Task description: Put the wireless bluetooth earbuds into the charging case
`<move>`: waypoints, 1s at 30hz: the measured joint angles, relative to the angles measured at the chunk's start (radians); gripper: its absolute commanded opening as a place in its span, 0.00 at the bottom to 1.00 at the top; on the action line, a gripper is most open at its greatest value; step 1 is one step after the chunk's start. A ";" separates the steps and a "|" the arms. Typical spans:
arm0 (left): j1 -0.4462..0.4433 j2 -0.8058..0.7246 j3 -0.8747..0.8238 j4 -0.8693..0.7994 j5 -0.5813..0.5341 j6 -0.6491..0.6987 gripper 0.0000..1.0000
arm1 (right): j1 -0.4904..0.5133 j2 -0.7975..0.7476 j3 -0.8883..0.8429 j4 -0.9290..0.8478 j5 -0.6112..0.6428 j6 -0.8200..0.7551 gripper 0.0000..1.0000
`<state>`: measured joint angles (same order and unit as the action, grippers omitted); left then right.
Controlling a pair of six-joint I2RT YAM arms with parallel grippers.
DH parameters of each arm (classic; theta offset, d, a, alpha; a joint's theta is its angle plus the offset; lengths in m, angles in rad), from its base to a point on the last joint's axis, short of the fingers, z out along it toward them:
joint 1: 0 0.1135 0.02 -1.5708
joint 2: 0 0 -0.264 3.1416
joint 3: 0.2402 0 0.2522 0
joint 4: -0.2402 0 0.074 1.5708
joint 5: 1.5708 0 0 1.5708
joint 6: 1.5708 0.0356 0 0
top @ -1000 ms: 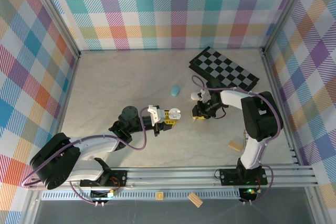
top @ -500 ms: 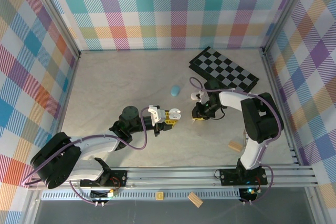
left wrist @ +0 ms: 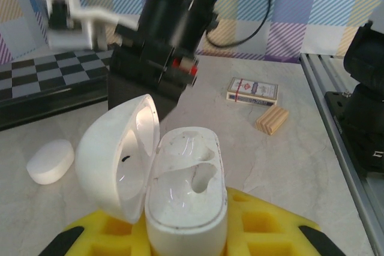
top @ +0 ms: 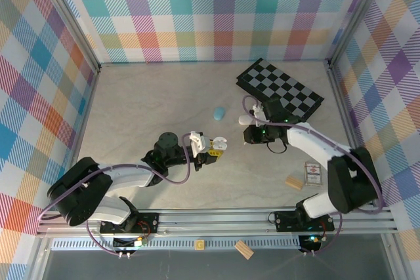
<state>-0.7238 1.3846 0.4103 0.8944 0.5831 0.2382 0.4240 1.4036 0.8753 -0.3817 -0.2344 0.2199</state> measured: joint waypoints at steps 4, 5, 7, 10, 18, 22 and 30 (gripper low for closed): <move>0.000 0.028 0.014 0.003 -0.002 -0.014 0.14 | 0.034 -0.121 -0.004 0.016 0.034 -0.030 0.18; 0.000 0.035 0.020 0.006 -0.002 -0.018 0.13 | 0.044 -0.152 -0.004 0.019 0.043 -0.043 0.18; 0.000 0.049 0.031 0.015 -0.002 -0.024 0.13 | 0.063 -0.199 -0.002 0.018 0.055 -0.060 0.18; 0.001 0.070 0.042 0.032 -0.005 -0.040 0.13 | 0.089 -0.247 0.019 -0.003 0.072 -0.088 0.18; 0.006 0.116 0.060 0.050 -0.020 -0.079 0.12 | 0.180 -0.309 0.103 -0.055 0.104 -0.140 0.19; 0.006 0.118 0.077 0.047 -0.025 -0.089 0.13 | 0.228 -0.317 0.120 -0.058 0.105 -0.161 0.18; 0.006 0.118 0.098 0.023 -0.024 -0.090 0.13 | 0.286 -0.311 0.120 -0.058 0.104 -0.192 0.18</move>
<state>-0.7174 1.5024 0.5079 0.9176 0.5591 0.1482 0.7101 1.0924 0.9951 -0.4400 -0.1303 0.0280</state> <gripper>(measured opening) 0.210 0.187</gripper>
